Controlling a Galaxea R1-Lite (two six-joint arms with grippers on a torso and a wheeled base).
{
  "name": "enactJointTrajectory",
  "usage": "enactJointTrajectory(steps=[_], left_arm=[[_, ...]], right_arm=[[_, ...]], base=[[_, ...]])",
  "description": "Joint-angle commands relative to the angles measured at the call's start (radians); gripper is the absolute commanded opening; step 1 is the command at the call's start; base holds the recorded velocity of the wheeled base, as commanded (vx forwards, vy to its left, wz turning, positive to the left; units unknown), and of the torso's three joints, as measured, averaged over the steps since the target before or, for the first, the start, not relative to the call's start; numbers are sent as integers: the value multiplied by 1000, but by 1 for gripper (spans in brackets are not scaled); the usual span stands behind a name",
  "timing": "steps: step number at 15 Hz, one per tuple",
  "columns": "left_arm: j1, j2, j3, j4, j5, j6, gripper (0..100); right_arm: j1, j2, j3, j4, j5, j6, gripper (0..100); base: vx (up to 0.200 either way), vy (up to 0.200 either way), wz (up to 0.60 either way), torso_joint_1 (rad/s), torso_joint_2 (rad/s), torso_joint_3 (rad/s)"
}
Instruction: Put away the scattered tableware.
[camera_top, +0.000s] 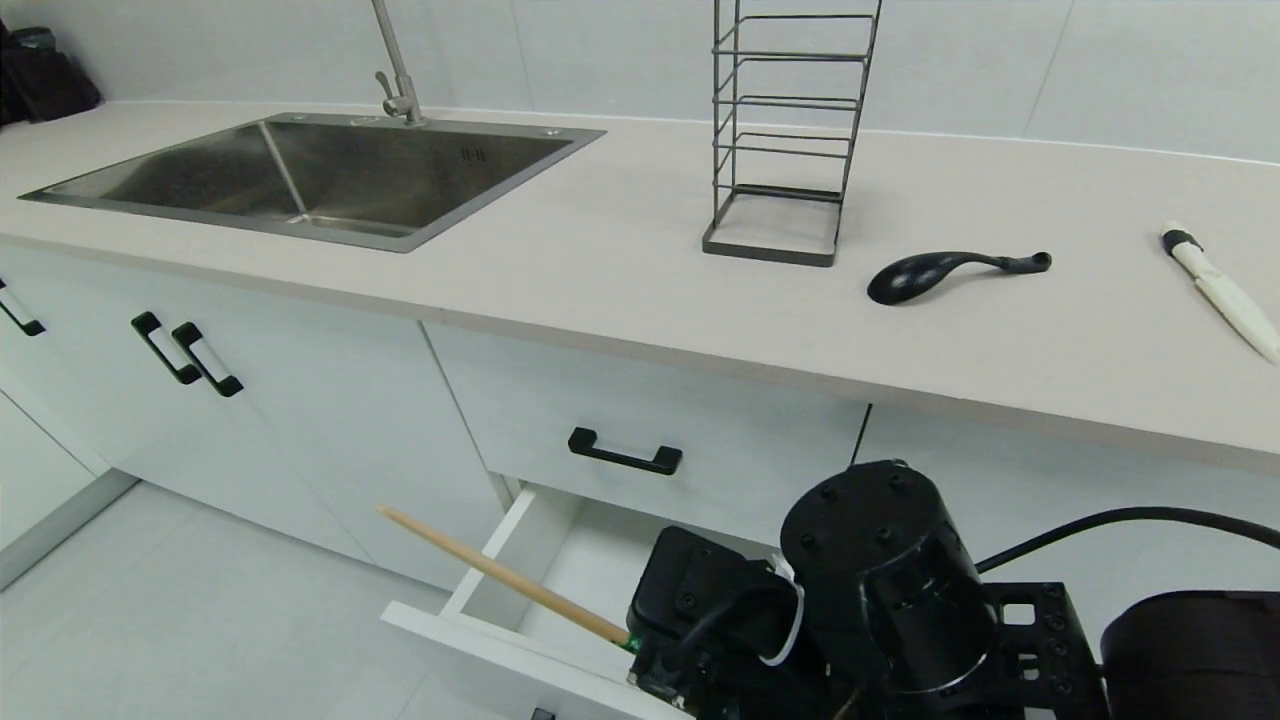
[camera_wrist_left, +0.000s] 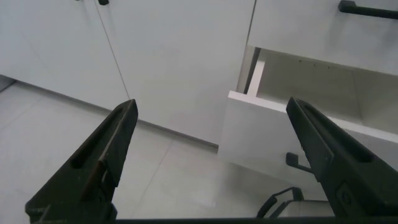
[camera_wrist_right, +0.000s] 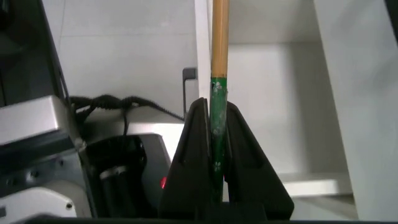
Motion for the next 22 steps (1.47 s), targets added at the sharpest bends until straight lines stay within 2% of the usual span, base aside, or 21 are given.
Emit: enactJointTrajectory(steps=[1, 5, 8, 12, 16, 19, 22], left_arm=[[0, 0, 0, 1, 0, 0, 100], [0, 0, 0, 1, 0, 0, 100], [0, 0, 0, 1, 0, 0, 100], [0, 0, 0, 1, 0, 0, 100], [-1, 0, 0, 1, 0, 0, 100], [0, 0, 0, 1, 0, 0, 100], [0, 0, 0, 1, 0, 0, 100]], right_arm=[[0, 25, -25, 0, 0, -3, 0], [-9, 40, -37, 8, -29, -27, 0], [-55, 56, -91, 9, -81, -33, 0], [-106, 74, -97, 9, -130, -82, 0], [-110, 126, -108, -2, -130, -124, 0], [-127, 149, -114, 46, -130, -199, 0], [-133, 192, -143, 81, -130, -200, 0]], base=[[0, 0, 0, -256, 339, 119], [0, 0, 0, -199, 304, 117], [0, 0, 0, -28, 237, 41], [0, 0, 0, 1, 25, 9], [0, 0, 0, 0, 0, 0], [0, 0, 0, 0, 0, 0], [0, 0, 0, 0, 0, 0]])
